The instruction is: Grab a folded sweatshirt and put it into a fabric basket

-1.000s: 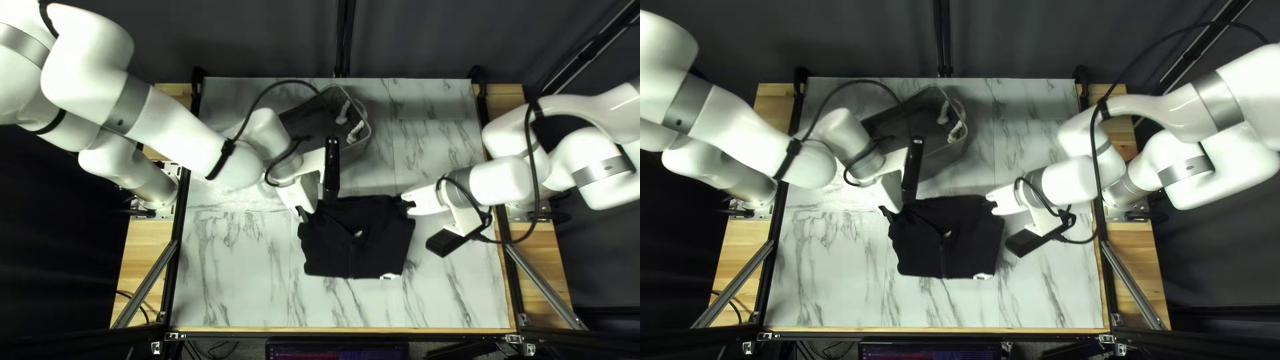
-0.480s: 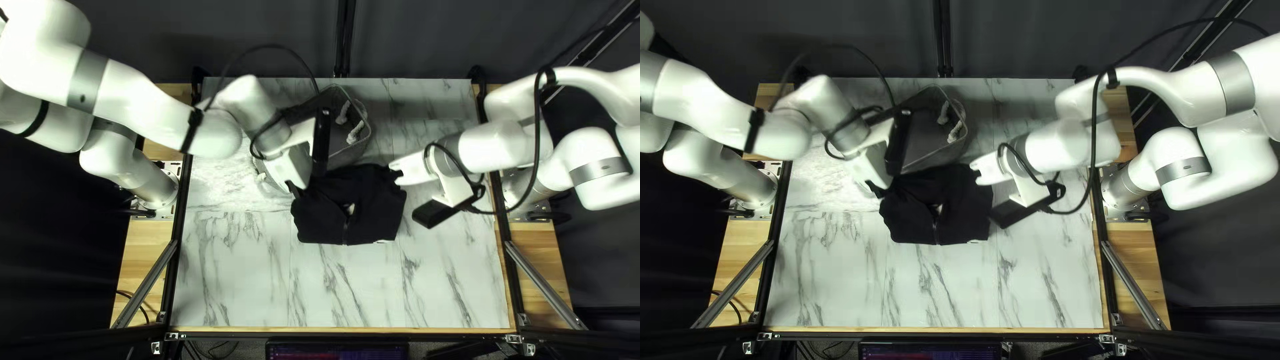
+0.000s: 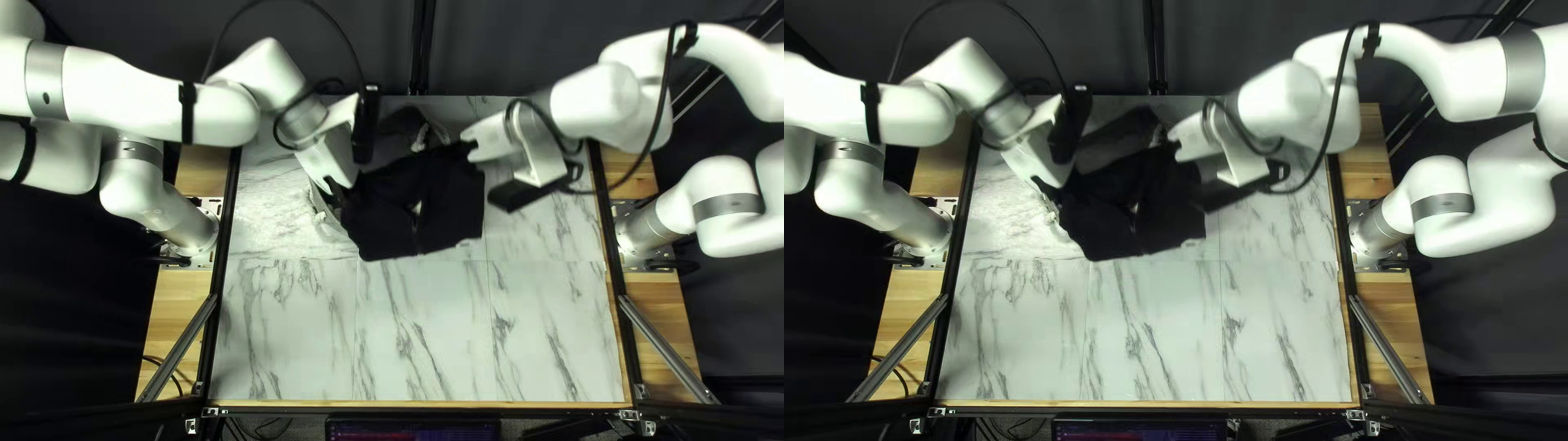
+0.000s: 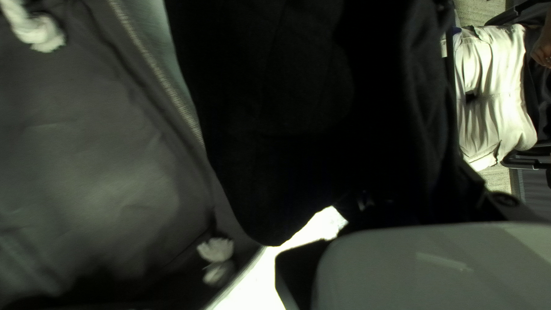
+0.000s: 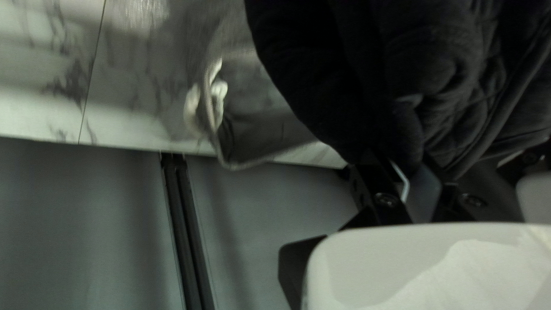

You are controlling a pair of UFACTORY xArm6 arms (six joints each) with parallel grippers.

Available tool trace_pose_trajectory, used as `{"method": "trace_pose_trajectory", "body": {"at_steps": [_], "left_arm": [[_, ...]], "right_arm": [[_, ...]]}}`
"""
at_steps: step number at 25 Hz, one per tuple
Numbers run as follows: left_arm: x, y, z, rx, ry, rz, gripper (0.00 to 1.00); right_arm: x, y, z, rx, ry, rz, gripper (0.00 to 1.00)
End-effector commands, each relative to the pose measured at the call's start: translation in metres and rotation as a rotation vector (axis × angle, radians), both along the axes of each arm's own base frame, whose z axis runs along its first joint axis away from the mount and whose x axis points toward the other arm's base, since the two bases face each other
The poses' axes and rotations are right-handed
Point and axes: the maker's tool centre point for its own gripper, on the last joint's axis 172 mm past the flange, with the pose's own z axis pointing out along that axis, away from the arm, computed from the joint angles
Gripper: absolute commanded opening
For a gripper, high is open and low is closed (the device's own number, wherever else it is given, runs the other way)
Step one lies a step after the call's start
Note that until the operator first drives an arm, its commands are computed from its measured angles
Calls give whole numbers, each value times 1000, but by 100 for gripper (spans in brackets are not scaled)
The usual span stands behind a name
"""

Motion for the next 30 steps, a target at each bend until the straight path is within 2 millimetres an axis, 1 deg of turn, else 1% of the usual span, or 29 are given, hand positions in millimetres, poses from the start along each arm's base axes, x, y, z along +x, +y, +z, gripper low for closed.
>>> {"method": "trace_pose_trajectory", "body": {"at_steps": [1,3,7,10,11,12,17,20,23,28,30], "left_arm": [[-10,22,5,-5,-19,6,0],[-14,32,10,-4,-24,8,0],[-26,55,23,2,-35,15,0],[-37,68,31,7,-41,18,0],[-39,70,32,7,-43,18,0],[-44,75,37,10,-47,19,0],[-55,89,41,18,-53,20,0],[-59,94,40,20,-56,19,0],[-60,97,39,23,-56,17,0],[-60,107,33,27,-59,10,0],[-58,112,27,28,-59,8,0]], "right_arm": [[10,-37,4,8,-12,-8,0],[15,-49,7,9,-14,-11,0],[32,-74,19,8,-12,-20,0],[44,-88,25,6,-11,-23,0],[46,-90,26,5,-11,-25,0],[50,-94,27,5,-12,-26,0],[65,-102,30,7,-18,-33,0],[71,-102,28,16,-34,-41,0],[73,-102,24,27,-49,-57,0],[75,-111,19,37,-68,-95,0],[75,-117,15,41,-71,-114,0]]}}
